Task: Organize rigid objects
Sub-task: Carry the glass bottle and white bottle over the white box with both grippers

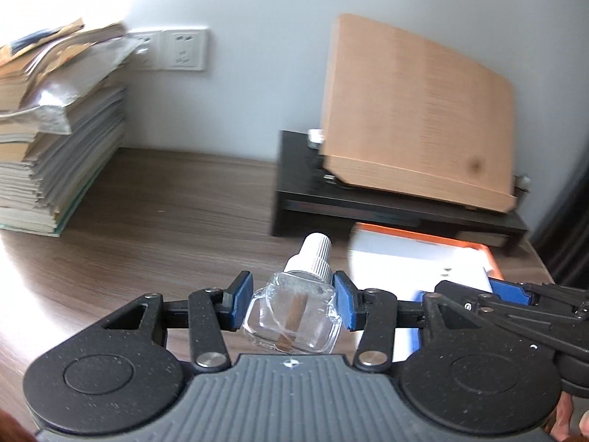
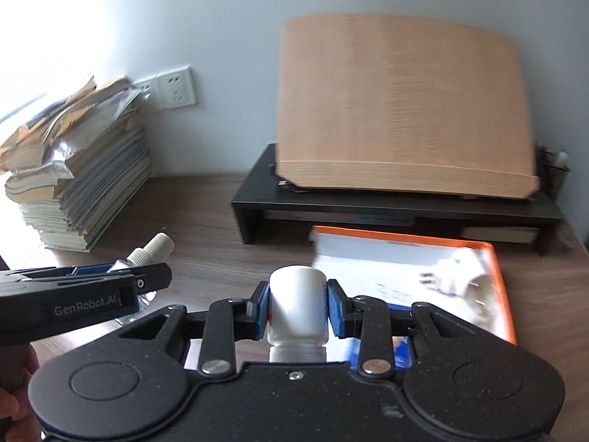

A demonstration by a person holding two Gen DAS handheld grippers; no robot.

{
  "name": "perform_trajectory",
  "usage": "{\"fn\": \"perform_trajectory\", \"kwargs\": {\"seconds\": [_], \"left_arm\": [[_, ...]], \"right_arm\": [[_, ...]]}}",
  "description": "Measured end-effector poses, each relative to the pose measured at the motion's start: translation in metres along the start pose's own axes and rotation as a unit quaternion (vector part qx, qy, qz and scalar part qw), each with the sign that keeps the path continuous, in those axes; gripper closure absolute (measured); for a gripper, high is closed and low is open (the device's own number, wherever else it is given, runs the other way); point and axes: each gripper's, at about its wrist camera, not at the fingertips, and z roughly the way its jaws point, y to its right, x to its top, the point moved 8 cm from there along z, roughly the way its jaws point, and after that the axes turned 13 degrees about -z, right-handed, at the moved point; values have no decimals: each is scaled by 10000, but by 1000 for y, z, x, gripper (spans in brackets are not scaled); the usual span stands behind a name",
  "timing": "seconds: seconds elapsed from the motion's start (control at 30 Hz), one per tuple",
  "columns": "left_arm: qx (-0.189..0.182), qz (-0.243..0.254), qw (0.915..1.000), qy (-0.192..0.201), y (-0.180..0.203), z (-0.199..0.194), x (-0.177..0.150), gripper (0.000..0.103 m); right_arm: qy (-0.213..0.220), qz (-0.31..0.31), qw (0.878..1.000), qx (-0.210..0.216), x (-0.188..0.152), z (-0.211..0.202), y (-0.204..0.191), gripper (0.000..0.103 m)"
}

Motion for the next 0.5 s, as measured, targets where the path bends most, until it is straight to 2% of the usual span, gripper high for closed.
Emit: {"fn": "perform_trajectory", "kwargs": {"seconds": [0.23,0.5], "left_arm": [[-431,340,9984,-95,57,-15,-29,55],[-812,595,9948,-165,108,-17,-55,55]], "right_arm": [[133,352,9983,-441,-34,-55,51,63],[180,761,9929,-900,-71,-93,101,63]]}}
